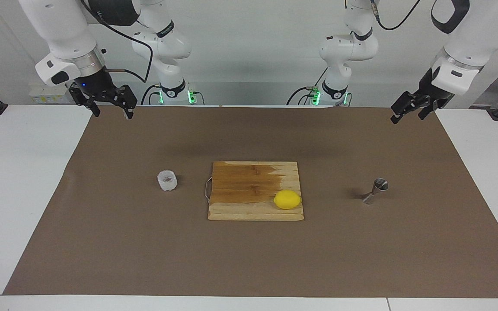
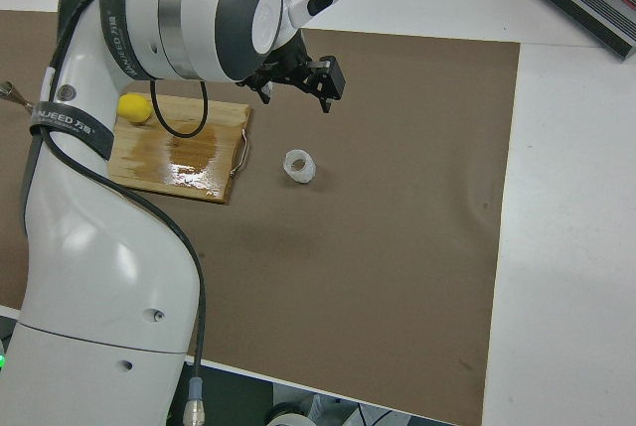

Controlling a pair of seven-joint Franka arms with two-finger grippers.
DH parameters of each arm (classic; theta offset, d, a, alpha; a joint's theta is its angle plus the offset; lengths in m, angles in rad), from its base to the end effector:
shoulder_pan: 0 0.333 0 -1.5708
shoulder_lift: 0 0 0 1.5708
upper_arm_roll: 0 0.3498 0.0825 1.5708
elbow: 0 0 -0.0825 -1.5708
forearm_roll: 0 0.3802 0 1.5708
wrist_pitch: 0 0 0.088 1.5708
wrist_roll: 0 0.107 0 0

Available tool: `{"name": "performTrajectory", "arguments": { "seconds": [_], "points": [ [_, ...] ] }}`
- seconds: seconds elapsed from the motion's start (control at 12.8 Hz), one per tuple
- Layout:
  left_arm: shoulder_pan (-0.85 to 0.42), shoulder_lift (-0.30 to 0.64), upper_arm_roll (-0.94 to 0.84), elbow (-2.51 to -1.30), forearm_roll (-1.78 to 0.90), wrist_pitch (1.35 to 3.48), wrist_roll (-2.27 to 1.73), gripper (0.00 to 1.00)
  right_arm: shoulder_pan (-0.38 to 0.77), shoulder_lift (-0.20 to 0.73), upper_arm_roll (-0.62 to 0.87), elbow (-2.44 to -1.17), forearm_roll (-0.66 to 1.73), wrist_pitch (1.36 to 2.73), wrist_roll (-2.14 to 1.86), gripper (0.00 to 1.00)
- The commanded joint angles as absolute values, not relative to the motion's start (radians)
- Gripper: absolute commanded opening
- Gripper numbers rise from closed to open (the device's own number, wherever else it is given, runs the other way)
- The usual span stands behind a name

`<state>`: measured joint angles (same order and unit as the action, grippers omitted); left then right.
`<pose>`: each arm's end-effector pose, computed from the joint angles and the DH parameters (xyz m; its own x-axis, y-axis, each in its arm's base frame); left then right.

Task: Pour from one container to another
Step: 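Move the left gripper toward the small dark cup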

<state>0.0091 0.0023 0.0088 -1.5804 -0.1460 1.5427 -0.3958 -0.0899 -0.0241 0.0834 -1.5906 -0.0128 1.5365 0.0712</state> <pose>0.5483 -0.0061 0.6513 0.9144 0.3941 -0.0927 0.4031 -0.9074 0.1189 0.5387 -0.0043 0.6592 0.9965 -0.0781 -0.0289 -0.0777 -0.9968 0.0169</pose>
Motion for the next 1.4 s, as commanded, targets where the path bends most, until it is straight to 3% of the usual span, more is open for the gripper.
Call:
{"name": "performTrajectory", "arguments": {
  "seconds": [0.0,0.55,1.01,1.33],
  "points": [
    [0.034,0.052,0.006,-1.583,-0.184,1.569,-0.642,1.0,-0.101,-0.035,0.089,-1.603,0.006,1.536,0.083,1.0],
    [0.173,0.251,0.006,-1.542,-0.469,1.69,-1.122,1.0,-0.103,-0.035,0.089,-1.603,0.006,1.536,0.083,1.0],
    [0.277,0.432,0.005,-1.539,-0.679,1.773,-1.143,1.0,-0.101,-0.035,0.089,-1.603,0.006,1.536,0.084,1.0],
    [0.287,0.472,0.003,-1.63,-0.785,1.882,-1.132,1.0,-0.101,-0.035,0.089,-1.603,0.006,1.536,0.083,1.0]
  ]
}}
